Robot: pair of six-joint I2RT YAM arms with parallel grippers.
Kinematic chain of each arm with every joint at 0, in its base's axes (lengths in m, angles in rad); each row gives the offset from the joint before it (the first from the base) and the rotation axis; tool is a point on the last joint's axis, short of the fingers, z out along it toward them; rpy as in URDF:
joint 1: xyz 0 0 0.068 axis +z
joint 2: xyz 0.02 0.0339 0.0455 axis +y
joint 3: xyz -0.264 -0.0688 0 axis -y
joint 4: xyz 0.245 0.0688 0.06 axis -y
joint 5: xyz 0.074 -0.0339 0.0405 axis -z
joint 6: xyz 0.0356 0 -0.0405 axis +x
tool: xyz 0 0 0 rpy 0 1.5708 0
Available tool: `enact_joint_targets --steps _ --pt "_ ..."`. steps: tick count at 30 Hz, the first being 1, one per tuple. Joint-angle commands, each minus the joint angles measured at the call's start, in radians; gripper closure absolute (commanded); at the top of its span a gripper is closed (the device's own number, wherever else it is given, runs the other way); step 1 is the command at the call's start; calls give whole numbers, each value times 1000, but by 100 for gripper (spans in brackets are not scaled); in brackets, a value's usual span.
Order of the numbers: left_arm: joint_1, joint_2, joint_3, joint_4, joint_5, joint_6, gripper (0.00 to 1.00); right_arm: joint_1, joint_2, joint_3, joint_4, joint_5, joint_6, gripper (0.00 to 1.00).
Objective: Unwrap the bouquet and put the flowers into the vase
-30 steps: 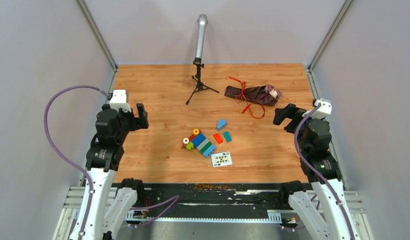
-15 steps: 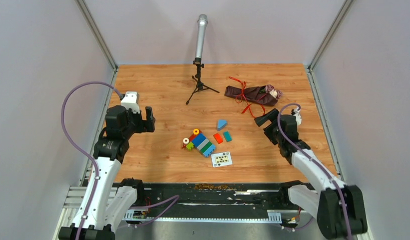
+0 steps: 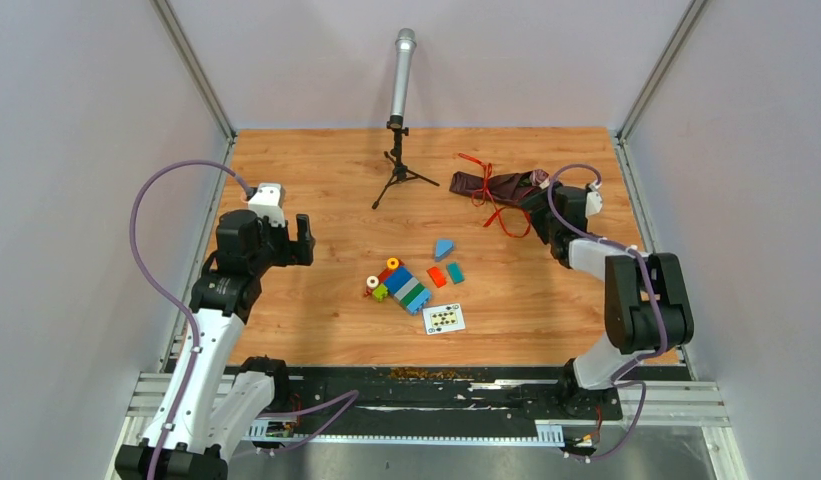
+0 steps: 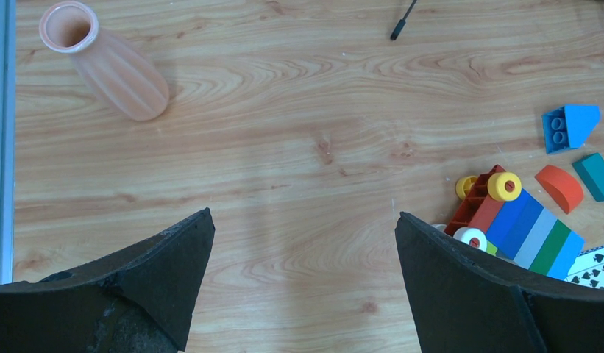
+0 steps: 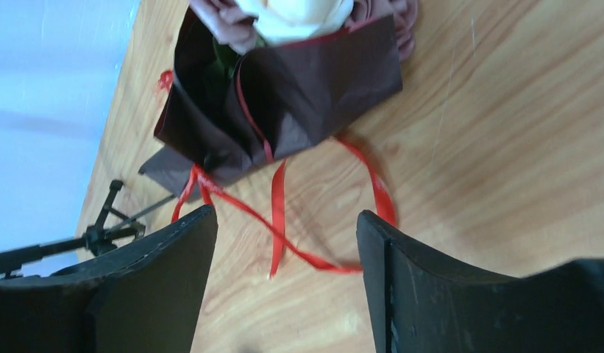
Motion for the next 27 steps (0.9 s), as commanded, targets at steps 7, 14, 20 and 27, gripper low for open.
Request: enact_joint_targets --steps 7,14,20,27 --pt "-3 -5 7 15 -21 28 0 -45 205 176 98 34 5 34" --pt "-4 -14 -1 19 -31 30 0 -64 311 272 78 35 -8 37" --pt "-3 -15 -3 19 -41 33 0 -110 374 355 70 -5 -48 71" --pt "-3 -19 -5 17 -48 35 0 -164 390 401 143 -147 -147 100"
